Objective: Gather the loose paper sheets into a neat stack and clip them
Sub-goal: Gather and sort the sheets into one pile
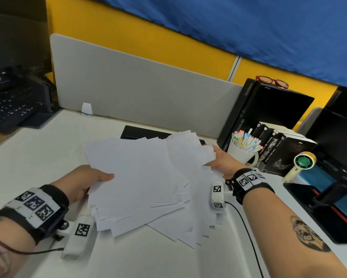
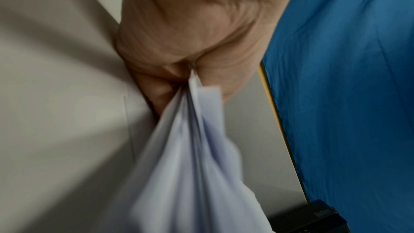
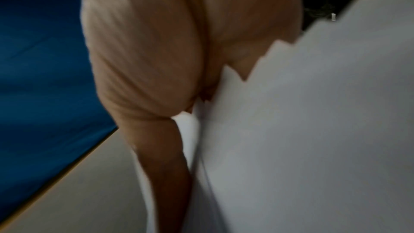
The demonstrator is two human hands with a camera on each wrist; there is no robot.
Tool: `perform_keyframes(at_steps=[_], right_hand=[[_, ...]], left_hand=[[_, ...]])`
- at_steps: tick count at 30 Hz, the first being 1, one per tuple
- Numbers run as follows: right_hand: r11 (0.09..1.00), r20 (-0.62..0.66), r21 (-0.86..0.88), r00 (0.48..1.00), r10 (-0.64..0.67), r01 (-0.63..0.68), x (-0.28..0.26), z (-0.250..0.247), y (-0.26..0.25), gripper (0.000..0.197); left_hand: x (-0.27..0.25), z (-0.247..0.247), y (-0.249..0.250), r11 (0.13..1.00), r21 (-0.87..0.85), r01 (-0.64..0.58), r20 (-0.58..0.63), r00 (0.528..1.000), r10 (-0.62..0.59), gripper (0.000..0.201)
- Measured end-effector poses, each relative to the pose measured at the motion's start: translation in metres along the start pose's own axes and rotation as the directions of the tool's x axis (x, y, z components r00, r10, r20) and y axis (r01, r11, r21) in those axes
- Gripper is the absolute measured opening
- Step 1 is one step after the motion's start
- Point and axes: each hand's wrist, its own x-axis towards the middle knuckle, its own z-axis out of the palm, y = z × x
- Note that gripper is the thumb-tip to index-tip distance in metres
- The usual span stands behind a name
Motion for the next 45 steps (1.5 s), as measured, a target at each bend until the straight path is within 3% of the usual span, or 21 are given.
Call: perform_keyframes(at_steps=[2, 5, 7, 9, 10, 11, 12, 13, 14, 16, 18, 20, 22, 26, 31, 34, 38, 39, 42, 45], right_hand=[[0.970, -0.074, -0.240, 0.996, -0.050, 0.031, -0.002, 0.006, -0.003, 0.060], [0.867, -0.128, -0.497, 0.984, -0.126, 0.047, 0.005, 0.012, -0.004, 0.103], [0.759, -0.118, -0.650, 0.982, -0.149, 0.037, 0.012, 0.017, -0.001, 0.117], [0.563, -0.162, -0.826, 0.971, -0.174, -0.037, 0.017, 0.022, -0.002, 0.099], [0.508, -0.156, -0.860, 0.968, -0.195, -0.036, 0.017, 0.025, -0.003, 0.080], [0.541, -0.161, -0.841, 0.967, -0.197, -0.030, 0.018, 0.028, -0.007, 0.055], [0.649, -0.198, -0.759, 0.969, -0.145, -0.058, 0.017, 0.032, -0.011, 0.028], [0.764, -0.221, -0.637, 0.974, -0.053, -0.103, 0.014, 0.037, -0.016, 0.019], [0.853, -0.240, -0.488, 0.968, 0.071, -0.184, 0.014, 0.041, -0.017, 0.034], [0.920, -0.207, -0.262, 0.948, 0.241, -0.291, 0.013, 0.043, -0.017, 0.067], [0.916, -0.155, -0.310, 0.964, 0.214, -0.253, 0.014, 0.045, -0.015, 0.075], [0.813, -0.126, -0.548, 0.980, 0.153, -0.197, 0.014, 0.049, -0.013, 0.053], [0.737, -0.168, -0.648, 0.980, 0.108, -0.192, 0.016, 0.054, -0.014, 0.034], [0.856, -0.269, -0.499, 0.963, -0.009, -0.132, 0.016, 0.054, -0.019, 0.007], [0.923, -0.451, -0.377, 0.886, -0.112, -0.075, 0.019, 0.038, -0.030, 0.013], [0.952, -0.524, -0.298, 0.845, -0.104, -0.068, 0.021, 0.021, -0.032, 0.016], [0.993, -0.665, -0.108, 0.738, -0.112, 0.054, 0.012, 0.003, -0.035, 0.018], [0.994, -0.664, -0.072, 0.741, -0.105, 0.076, 0.009, 0.003, -0.035, 0.020], [1.000, -0.471, -0.001, 0.882, 0.003, -0.005, -0.001, 0.011, -0.033, 0.035], [0.935, -0.333, -0.267, 0.933, 0.136, -0.232, -0.001, 0.020, -0.030, 0.027]], left_hand=[[-0.001, 0.000, 0.001, 1.000, -0.004, 0.003, 0.003, 1.000, -0.003, 0.032], [-0.003, 0.001, 0.002, 1.000, -0.012, 0.002, 0.007, 1.000, -0.001, 0.031], [-0.003, 0.001, 0.002, 1.000, -0.011, 0.002, 0.008, 1.000, -0.002, 0.032], [-0.003, 0.001, 0.001, 1.000, -0.019, 0.002, 0.007, 1.000, -0.002, 0.032], [-0.004, 0.001, 0.001, 1.000, -0.023, 0.001, 0.009, 1.000, -0.001, 0.032], [-0.003, 0.000, 0.001, 1.000, -0.024, 0.002, 0.009, 1.000, -0.002, 0.032], [-0.003, 0.000, 0.001, 1.000, -0.021, 0.003, 0.011, 1.000, -0.003, 0.033], [-0.003, 0.000, 0.001, 1.000, -0.018, 0.005, 0.010, 1.000, -0.004, 0.034], [-0.003, 0.001, 0.001, 1.000, -0.017, 0.005, 0.008, 1.000, -0.005, 0.033], [-0.003, 0.001, 0.002, 1.000, -0.020, 0.003, 0.007, 1.000, -0.003, 0.033], [-0.004, 0.002, 0.003, 1.000, -0.017, 0.004, 0.008, 1.000, -0.004, 0.034], [-0.004, 0.001, 0.002, 1.000, -0.012, 0.005, 0.007, 1.000, -0.005, 0.035], [-0.004, 0.000, 0.002, 1.000, -0.013, 0.004, 0.004, 1.000, -0.004, 0.036], [-0.006, 0.001, 0.002, 1.000, -0.028, -0.006, 0.021, 1.000, 0.007, 0.033], [-0.007, 0.001, 0.002, 1.000, -0.018, -0.014, 0.027, 1.000, 0.015, 0.035], [-0.008, 0.001, 0.002, 1.000, -0.010, -0.015, 0.019, 1.000, 0.015, 0.035], [-0.011, 0.002, 0.005, 1.000, -0.004, -0.006, 0.015, 1.000, 0.007, 0.031], [-0.012, 0.002, 0.005, 1.000, -0.002, -0.001, 0.013, 1.000, 0.001, 0.029], [-0.014, 0.003, 0.006, 1.000, 0.008, 0.005, 0.010, 1.000, -0.005, 0.028], [-0.014, 0.004, 0.006, 1.000, 0.018, 0.010, 0.003, 1.000, -0.011, 0.032]])
